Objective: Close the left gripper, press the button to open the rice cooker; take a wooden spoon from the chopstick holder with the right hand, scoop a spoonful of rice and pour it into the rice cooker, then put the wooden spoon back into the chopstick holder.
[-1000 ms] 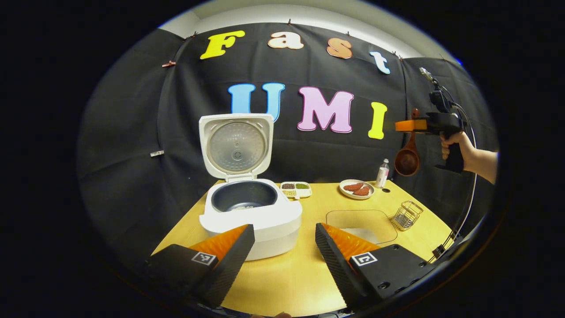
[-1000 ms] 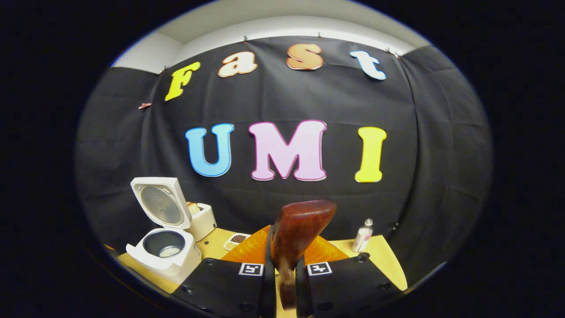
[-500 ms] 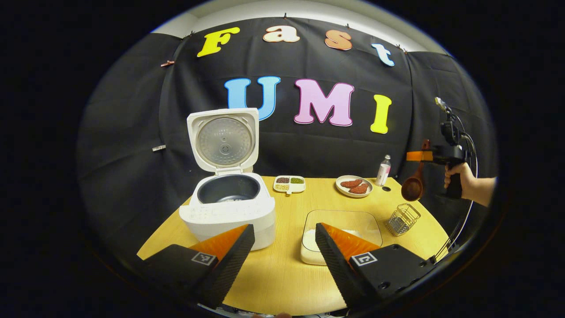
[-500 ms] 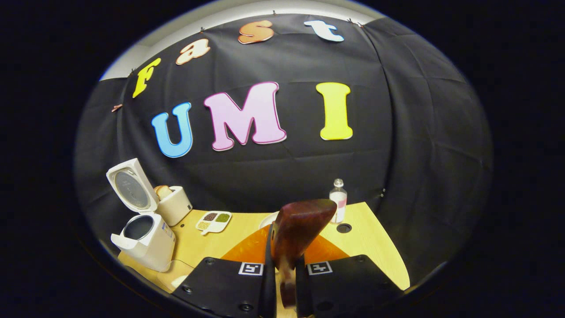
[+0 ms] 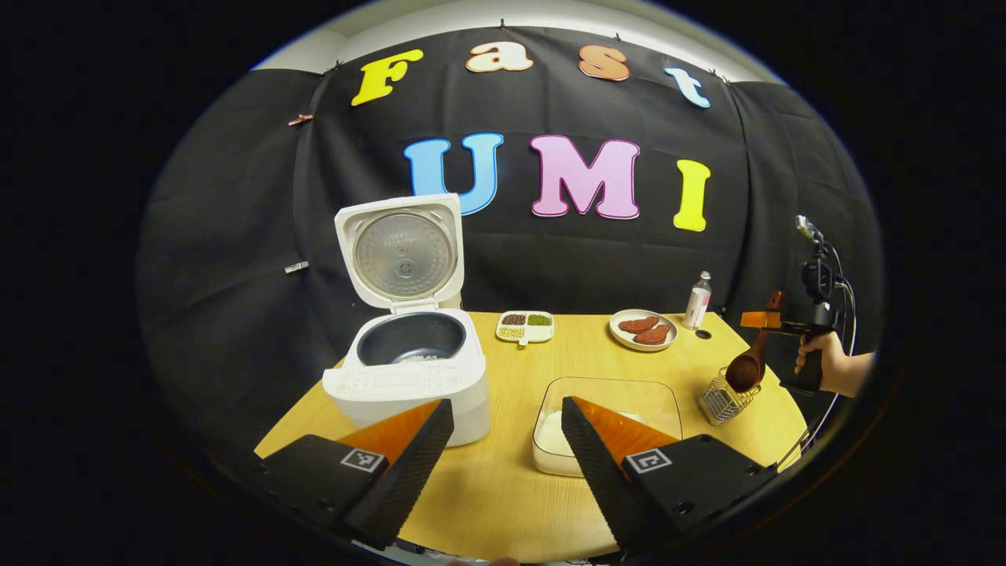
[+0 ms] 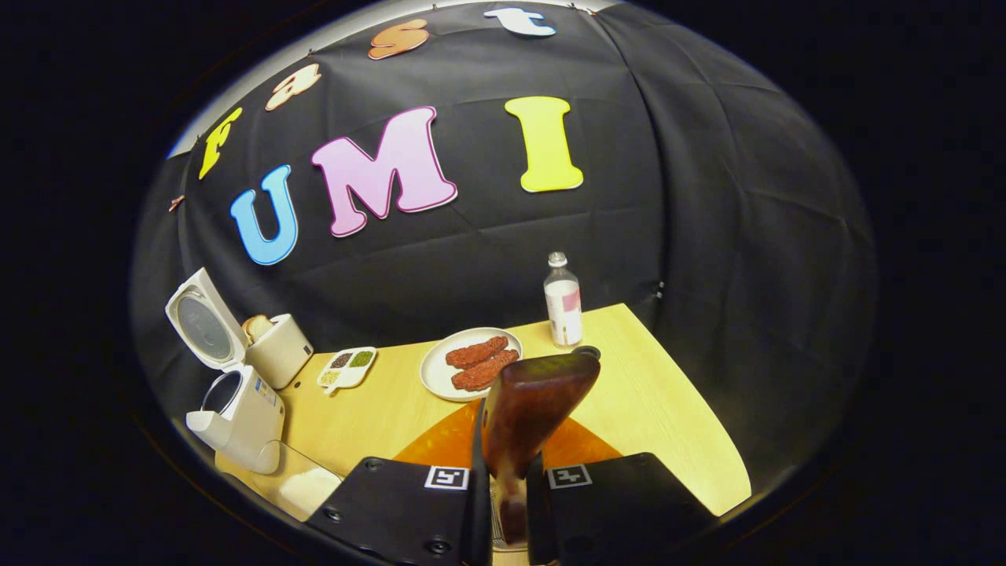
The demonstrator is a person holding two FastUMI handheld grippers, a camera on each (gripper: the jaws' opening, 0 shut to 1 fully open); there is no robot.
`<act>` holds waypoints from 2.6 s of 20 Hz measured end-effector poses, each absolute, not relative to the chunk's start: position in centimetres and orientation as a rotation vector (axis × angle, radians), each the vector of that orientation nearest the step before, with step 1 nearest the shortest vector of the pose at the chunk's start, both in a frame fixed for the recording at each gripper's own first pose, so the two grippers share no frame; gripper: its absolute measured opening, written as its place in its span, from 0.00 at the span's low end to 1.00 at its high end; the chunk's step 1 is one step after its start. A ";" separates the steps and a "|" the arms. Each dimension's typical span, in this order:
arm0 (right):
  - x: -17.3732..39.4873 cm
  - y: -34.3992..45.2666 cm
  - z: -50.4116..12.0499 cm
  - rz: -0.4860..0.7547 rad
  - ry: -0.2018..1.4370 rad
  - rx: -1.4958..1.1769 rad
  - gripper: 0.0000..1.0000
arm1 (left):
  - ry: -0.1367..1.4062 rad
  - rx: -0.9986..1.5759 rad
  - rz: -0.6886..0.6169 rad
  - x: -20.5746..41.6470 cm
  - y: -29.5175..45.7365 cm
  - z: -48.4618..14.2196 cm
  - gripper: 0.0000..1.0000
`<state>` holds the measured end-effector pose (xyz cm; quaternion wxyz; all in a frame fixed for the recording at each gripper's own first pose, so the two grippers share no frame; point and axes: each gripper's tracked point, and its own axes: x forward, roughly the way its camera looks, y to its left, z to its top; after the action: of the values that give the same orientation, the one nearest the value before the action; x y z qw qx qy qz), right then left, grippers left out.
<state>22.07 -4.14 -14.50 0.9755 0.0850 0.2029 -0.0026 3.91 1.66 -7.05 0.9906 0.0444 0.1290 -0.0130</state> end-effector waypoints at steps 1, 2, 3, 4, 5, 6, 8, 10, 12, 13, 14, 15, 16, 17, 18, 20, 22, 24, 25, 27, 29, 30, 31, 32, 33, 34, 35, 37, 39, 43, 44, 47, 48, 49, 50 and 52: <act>21.9 -4.2 -15.1 -0.017 0.420 0.185 0.22 | 0.256 0.095 -0.028 4.1 1.5 -6.8 0.95; 21.8 -4.3 -15.5 -0.029 0.431 0.200 0.22 | 0.254 0.097 -0.031 4.1 1.5 -6.7 0.96; 21.7 -4.5 -16.2 -0.044 0.442 0.214 0.22 | 0.252 0.098 -0.034 4.2 1.4 -6.6 0.95; 21.4 -4.6 -16.7 -0.057 0.456 0.232 0.23 | 0.250 0.099 -0.037 4.1 1.4 -6.5 0.95; 21.1 -4.7 -17.2 -0.068 0.464 0.256 0.24 | 0.250 0.102 -0.038 4.2 1.5 -6.4 0.95; 20.7 -4.9 -17.5 -0.080 0.474 0.278 0.25 | 0.251 0.103 -0.040 4.1 1.6 -6.5 0.95; 20.3 -5.4 -17.3 -0.101 0.467 0.305 0.24 | 0.250 0.100 -0.043 4.3 1.9 -6.4 0.95; 19.9 -6.1 -16.9 -0.115 0.460 0.314 0.37 | 0.245 0.095 -0.045 4.6 2.3 -6.0 0.95; 18.8 -6.8 -16.4 -0.136 0.462 0.311 0.78 | 0.230 0.104 -0.034 5.1 3.1 -5.3 0.96; 18.5 -7.3 -16.4 -0.150 0.457 0.305 0.99 | 0.222 0.110 -0.024 5.5 3.7 -4.8 0.95; 18.0 -7.9 -15.8 -0.166 0.449 0.293 0.99 | 0.209 0.115 -0.011 6.0 4.6 -4.0 0.95; 17.5 -8.3 -15.4 -0.180 0.438 0.278 0.98 | 0.196 0.120 0.002 6.5 5.3 -3.2 0.96; 16.9 -8.6 -14.9 -0.191 0.429 0.265 0.98 | 0.179 0.122 0.015 7.0 6.1 -2.2 0.96; 16.3 -9.0 -14.4 -0.201 0.422 0.252 0.99 | 0.168 0.122 0.029 7.6 6.9 -1.3 0.95; 15.7 -9.4 -14.1 -0.212 0.417 0.236 0.98 | 0.157 0.118 0.042 8.2 7.9 -0.3 0.97; 14.4 -10.0 -13.2 -0.230 0.400 0.202 0.99 | 0.130 0.103 0.070 9.4 9.9 2.1 0.97; 13.4 -10.4 -12.0 -0.245 0.374 0.168 0.98 | 0.102 0.074 0.089 10.8 11.9 4.8 0.97; 12.3 -10.3 -11.0 -0.253 0.356 0.143 0.98 | 0.080 0.041 0.109 12.3 13.9 7.6 0.97; 11.7 -10.1 -10.5 -0.253 0.350 0.136 0.98 | 0.069 0.028 0.121 13.1 14.9 9.1 0.97; 10.7 -9.5 -9.8 -0.248 0.339 0.118 0.98 | 0.045 0.003 0.135 14.6 16.8 11.8 0.97; 9.8 -8.9 -9.5 -0.240 0.338 0.092 0.98 | 0.029 -0.010 0.142 16.4 18.4 14.0 0.97; 9.3 -8.6 -9.3 -0.235 0.338 0.081 0.98 | 0.022 -0.015 0.141 17.3 19.1 14.9 0.97; 8.9 -8.2 -9.1 -0.229 0.338 0.069 0.98 | 0.020 -0.020 0.134 18.2 19.6 15.7 0.98; 8.5 -7.9 -9.0 -0.225 0.340 0.060 0.99 | 0.019 -0.027 0.129 19.2 20.1 16.2 0.98; 8.2 -7.6 -8.9 -0.221 0.344 0.054 0.99 | 0.019 -0.036 0.120 20.2 20.5 16.9 0.98; 7.8 -7.4 -8.8 -0.218 0.346 0.052 0.99 | 0.020 -0.041 0.112 21.2 20.9 17.4 0.98; 7.5 -7.3 -8.6 -0.217 0.348 0.051 0.99 | 0.017 -0.042 0.107 22.3 21.2 18.0 0.98; 6.9 -7.0 -8.4 -0.220 0.349 0.051 0.98 | 0.030 -0.043 0.088 24.5 21.6 18.8 0.98; 6.2 -6.8 -8.3 -0.224 0.351 0.045 0.98 | 0.043 -0.054 0.068 27.1 21.8 19.5 0.98; 5.1 -6.7 -7.4 -0.238 0.340 0.029 0.98 | 0.089 -0.067 0.050 32.6 22.9 19.2 0.98; 4.7 -6.6 -7.2 -0.241 0.336 0.027 0.99 | 0.106 -0.071 0.052 34.0 23.4 18.8 0.98; 3.8 -6.4 -6.5 -0.250 0.324 0.007 0.99 | 0.152 -0.063 0.060 37.8 24.5 17.3 0.98; 3.5 -6.3 -6.4 -0.249 0.323 0.000 0.98 | 0.168 -0.059 0.063 38.9 25.0 16.7 1.00; 3.2 -6.1 -6.3 -0.249 0.324 -0.007 0.99 | 0.189 -0.065 0.066 40.0 25.2 16.1 0.98; 2.8 -5.9 -6.1 -0.247 0.323 -0.015 0.99 | 0.216 -0.077 0.059 40.9 25.2 15.3 0.98; 2.4 -5.4 -5.9 -0.239 0.321 -0.028 0.99 | 0.247 -0.087 0.057 42.1 25.2 14.5 0.95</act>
<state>2.39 -5.37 -5.88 0.9799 -0.0140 0.1595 -0.1189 42.05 25.18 14.51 0.9911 -0.0431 0.1229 0.0285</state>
